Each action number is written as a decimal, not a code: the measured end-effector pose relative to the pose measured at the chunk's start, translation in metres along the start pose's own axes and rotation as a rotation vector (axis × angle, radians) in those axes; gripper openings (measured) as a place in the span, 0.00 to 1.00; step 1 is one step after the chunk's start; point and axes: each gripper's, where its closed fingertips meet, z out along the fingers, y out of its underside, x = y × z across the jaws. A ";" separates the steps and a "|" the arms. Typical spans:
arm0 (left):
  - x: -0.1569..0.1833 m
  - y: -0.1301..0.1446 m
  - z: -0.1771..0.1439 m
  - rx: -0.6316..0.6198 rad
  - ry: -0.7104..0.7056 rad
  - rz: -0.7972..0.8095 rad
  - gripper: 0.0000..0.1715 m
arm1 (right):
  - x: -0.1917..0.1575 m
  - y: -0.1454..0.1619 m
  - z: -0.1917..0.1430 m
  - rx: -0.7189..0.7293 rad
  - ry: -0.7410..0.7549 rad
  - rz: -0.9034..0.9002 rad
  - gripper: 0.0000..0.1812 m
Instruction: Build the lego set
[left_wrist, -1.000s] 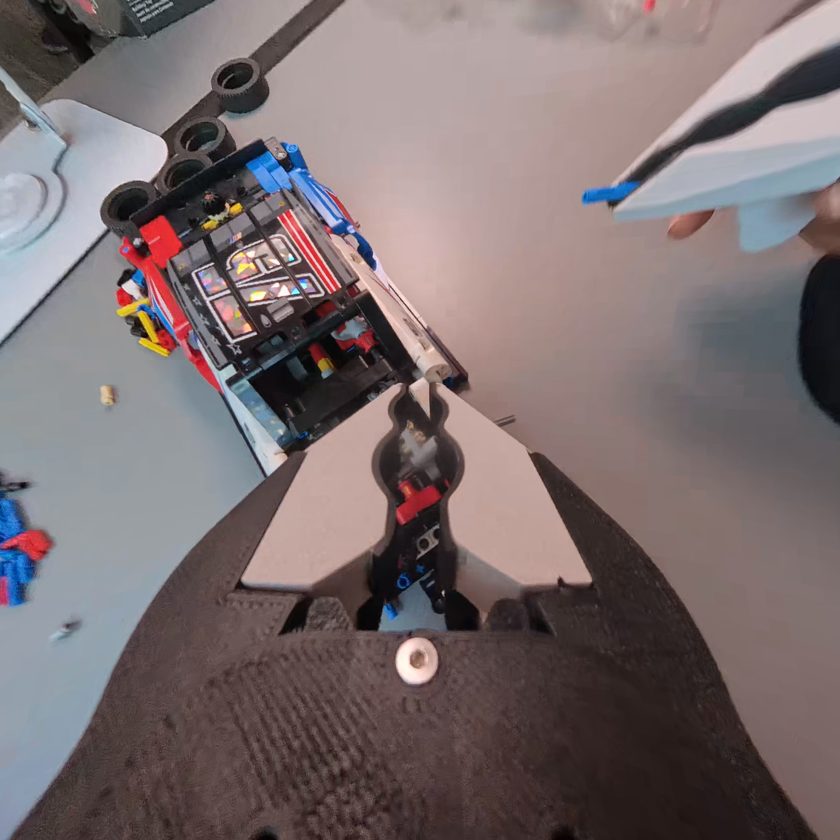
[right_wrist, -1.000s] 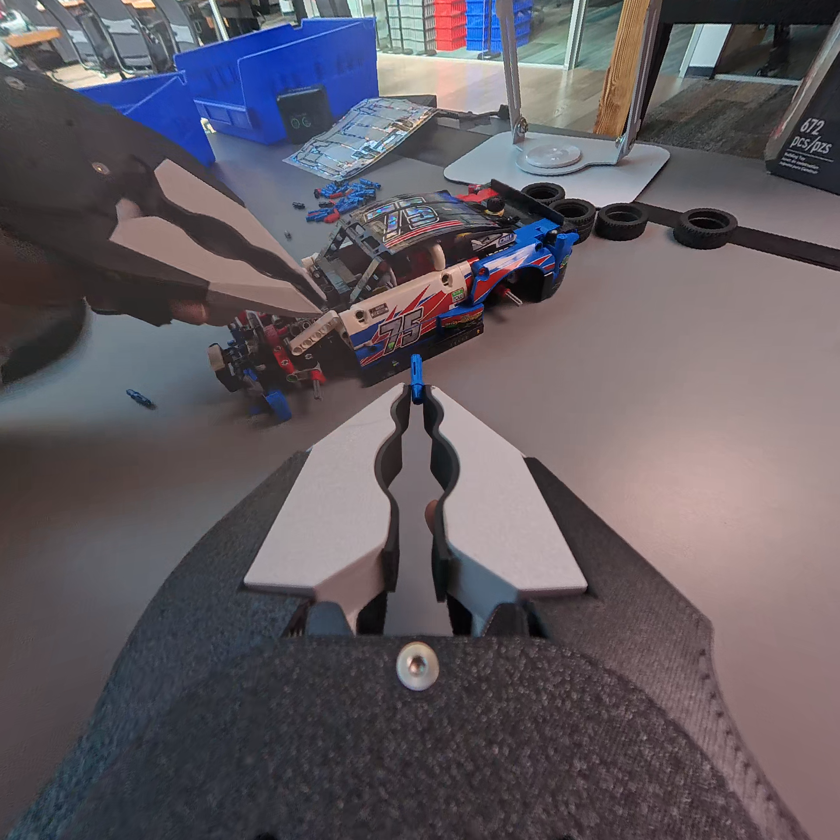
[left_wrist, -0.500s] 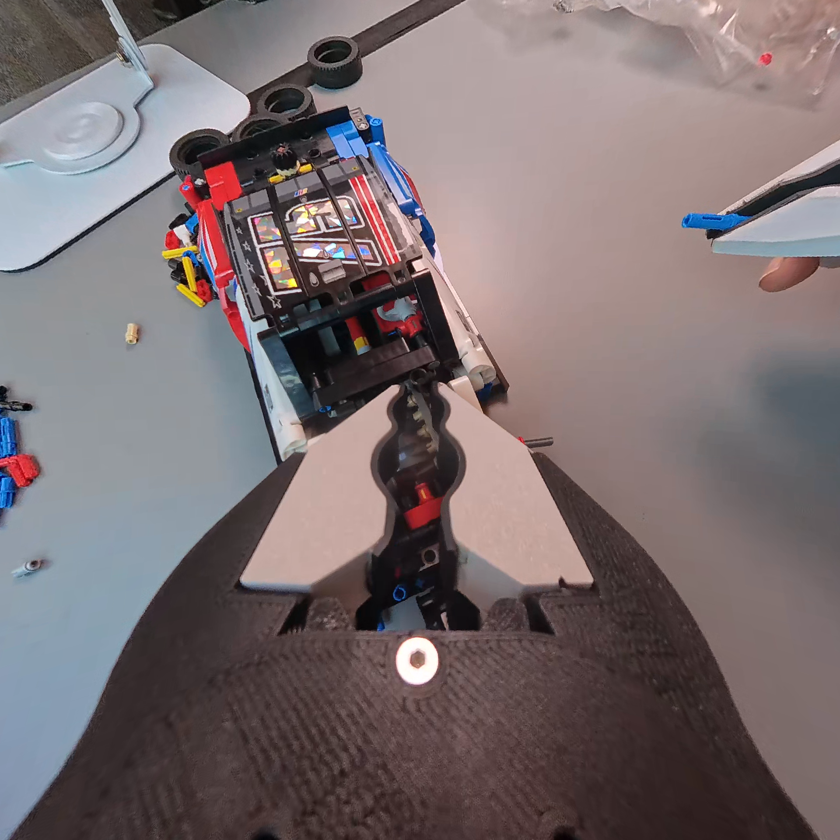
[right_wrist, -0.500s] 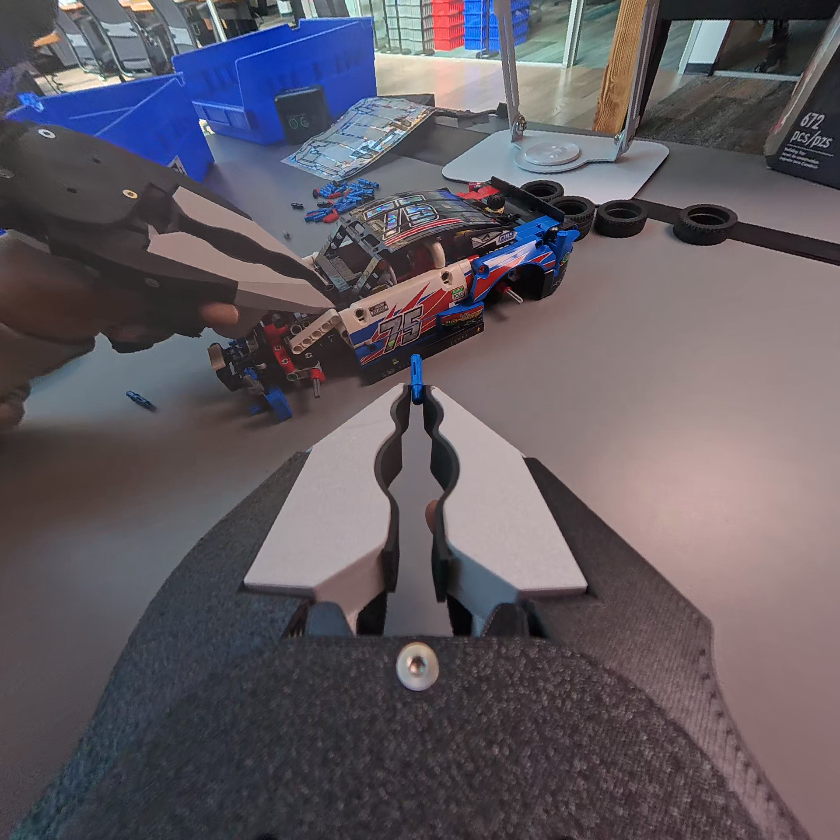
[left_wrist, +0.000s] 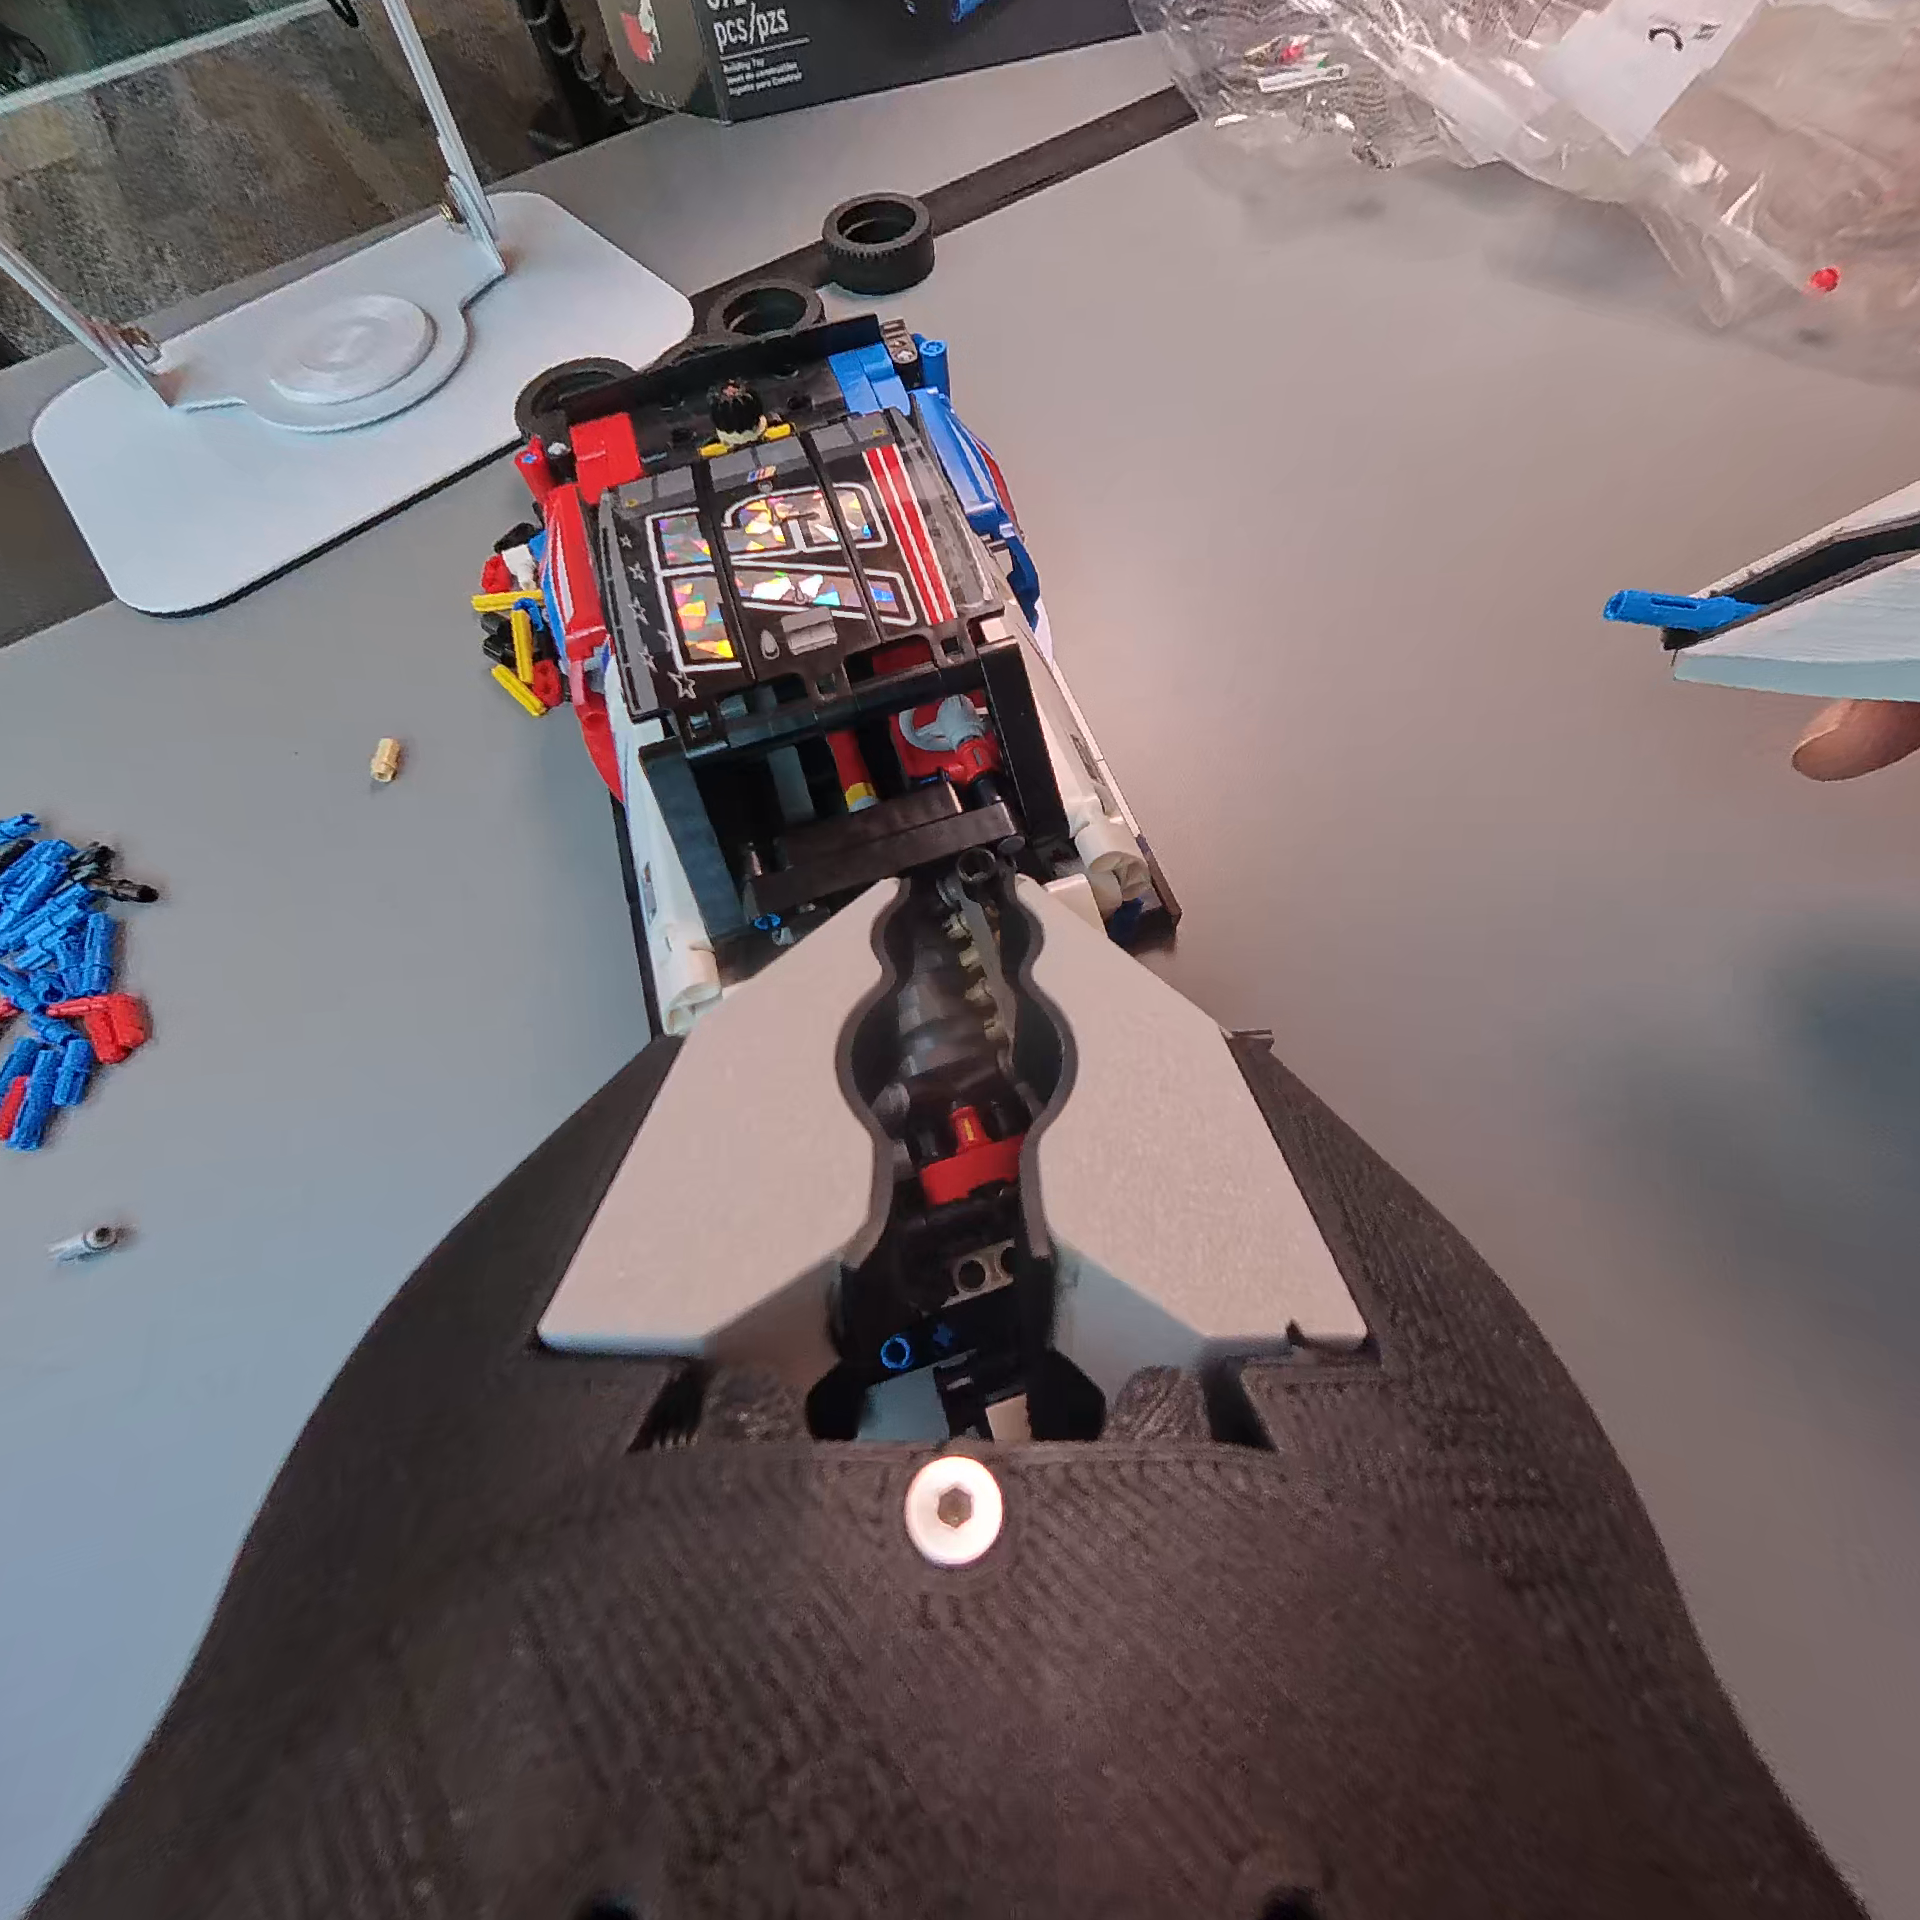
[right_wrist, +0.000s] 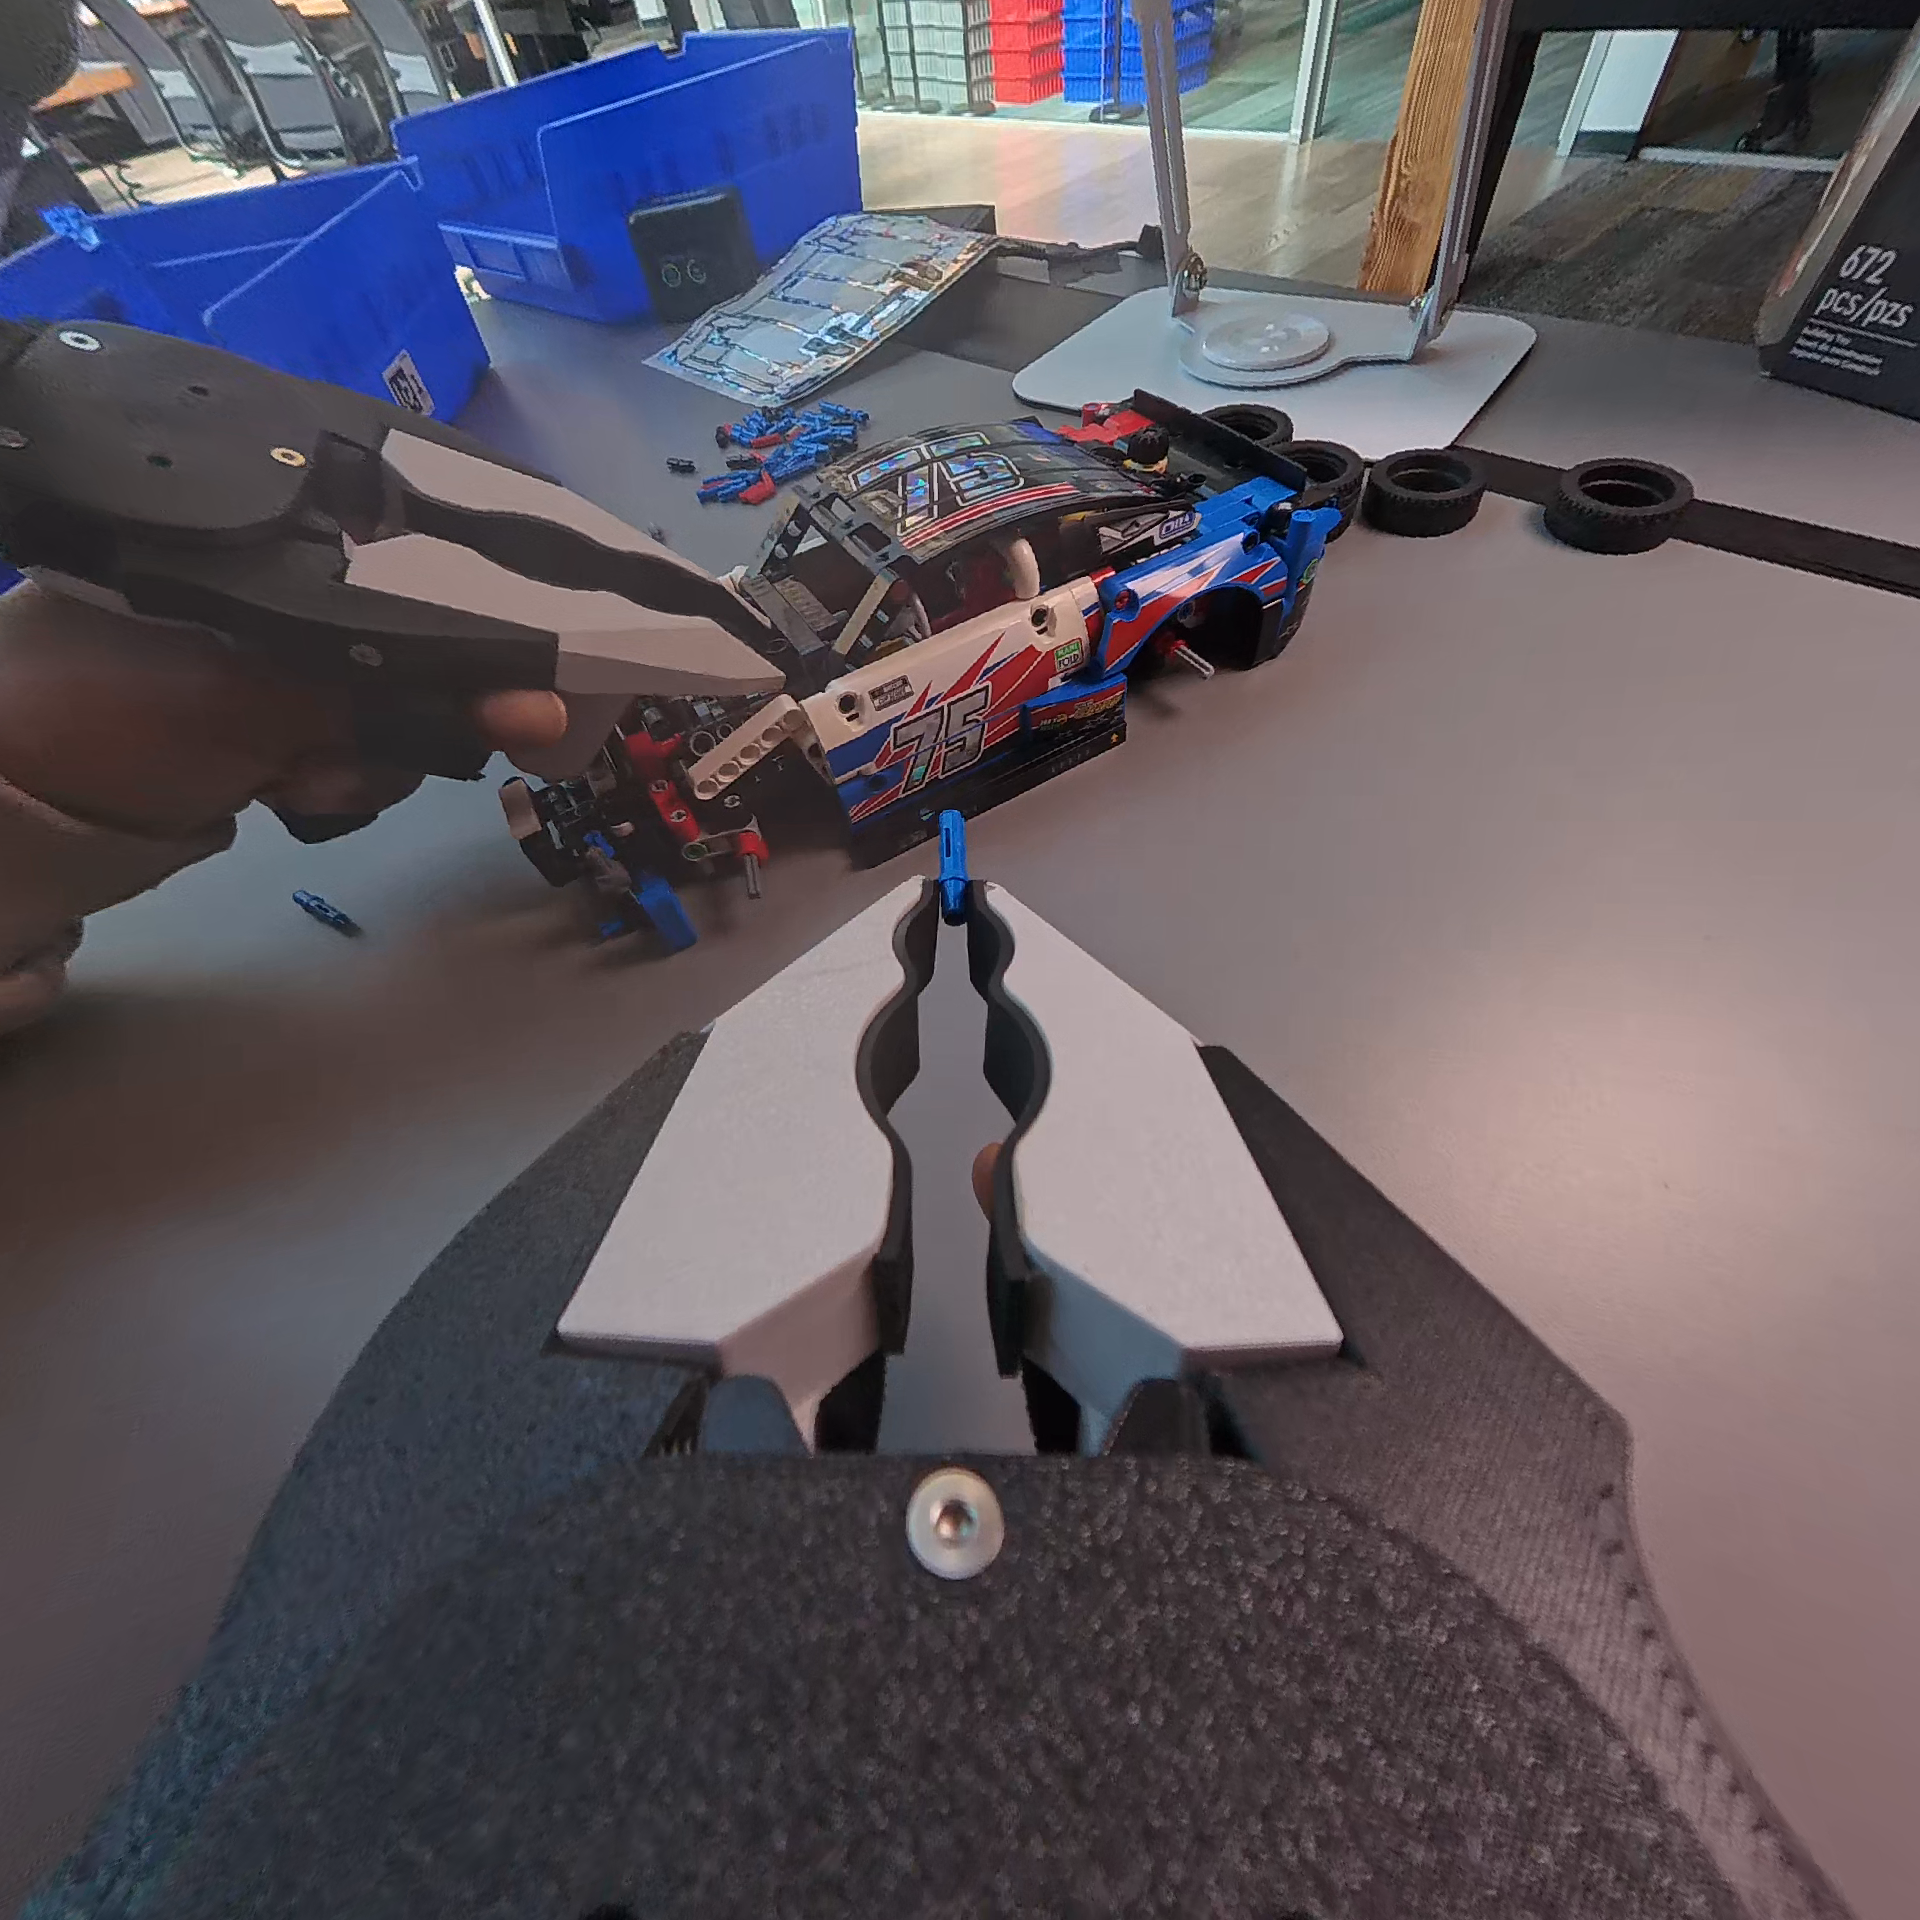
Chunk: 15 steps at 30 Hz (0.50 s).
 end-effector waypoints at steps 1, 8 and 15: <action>0.000 0.000 0.000 0.003 0.003 -0.002 0.08 | 0.000 0.000 0.000 0.000 -0.001 0.000 0.01; 0.001 -0.001 0.001 0.013 -0.028 0.064 0.08 | -0.001 0.000 0.000 -0.003 -0.003 0.001 0.01; 0.005 -0.002 0.003 0.018 -0.080 0.212 0.02 | -0.001 0.000 0.000 -0.003 -0.003 0.000 0.01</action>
